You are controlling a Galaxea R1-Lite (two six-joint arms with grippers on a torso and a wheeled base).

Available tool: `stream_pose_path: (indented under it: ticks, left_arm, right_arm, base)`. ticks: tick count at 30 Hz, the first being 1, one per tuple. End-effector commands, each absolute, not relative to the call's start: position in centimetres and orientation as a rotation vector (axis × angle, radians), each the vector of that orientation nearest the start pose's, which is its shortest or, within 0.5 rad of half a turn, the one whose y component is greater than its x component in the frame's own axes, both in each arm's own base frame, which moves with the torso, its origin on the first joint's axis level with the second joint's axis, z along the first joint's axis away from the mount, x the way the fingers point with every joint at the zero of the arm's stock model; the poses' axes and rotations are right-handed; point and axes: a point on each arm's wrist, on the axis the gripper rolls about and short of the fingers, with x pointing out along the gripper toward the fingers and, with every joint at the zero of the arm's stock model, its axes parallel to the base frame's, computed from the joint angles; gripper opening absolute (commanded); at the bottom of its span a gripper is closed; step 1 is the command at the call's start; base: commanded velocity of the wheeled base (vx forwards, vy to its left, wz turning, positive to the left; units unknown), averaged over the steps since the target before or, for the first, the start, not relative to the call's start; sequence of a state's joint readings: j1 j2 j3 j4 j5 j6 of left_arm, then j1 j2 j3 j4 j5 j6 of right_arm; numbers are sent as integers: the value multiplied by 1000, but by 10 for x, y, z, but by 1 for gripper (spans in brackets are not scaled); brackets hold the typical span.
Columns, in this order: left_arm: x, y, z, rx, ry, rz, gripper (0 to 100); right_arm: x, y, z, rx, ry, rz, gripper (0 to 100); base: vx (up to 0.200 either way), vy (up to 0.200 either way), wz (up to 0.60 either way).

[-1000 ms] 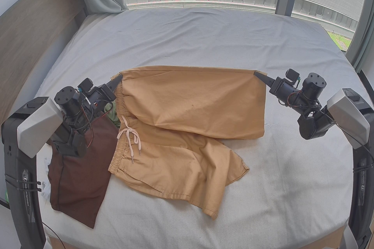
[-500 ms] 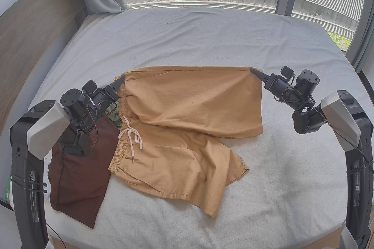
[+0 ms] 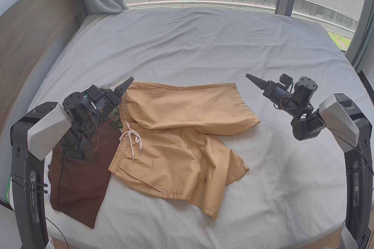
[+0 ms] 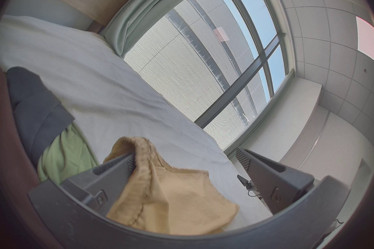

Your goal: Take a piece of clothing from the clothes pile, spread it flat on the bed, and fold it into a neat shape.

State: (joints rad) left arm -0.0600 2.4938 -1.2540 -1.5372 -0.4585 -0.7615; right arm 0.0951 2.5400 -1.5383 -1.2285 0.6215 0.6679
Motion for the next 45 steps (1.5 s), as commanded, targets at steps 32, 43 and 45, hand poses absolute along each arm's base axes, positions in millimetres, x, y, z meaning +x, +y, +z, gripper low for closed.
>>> stream_pose_path:
  ticks: [32, 43, 45]
  left_arm:
    - [308, 1, 103, -615, 225, -724, 100]
    - [299, 1, 95, -472, 202, -726, 100]
    - [296, 1, 89, -408, 202, -742, 100]
  right_arm:
    - [309, 84, 75, 558, 305, 800, 100]
    - [304, 80, 67, 545, 334, 782, 100]
    - [302, 79, 60, 548, 361, 771, 100]
  base:
    - [0, 0, 0]
    - [0, 0, 0]
    - [0, 0, 0]
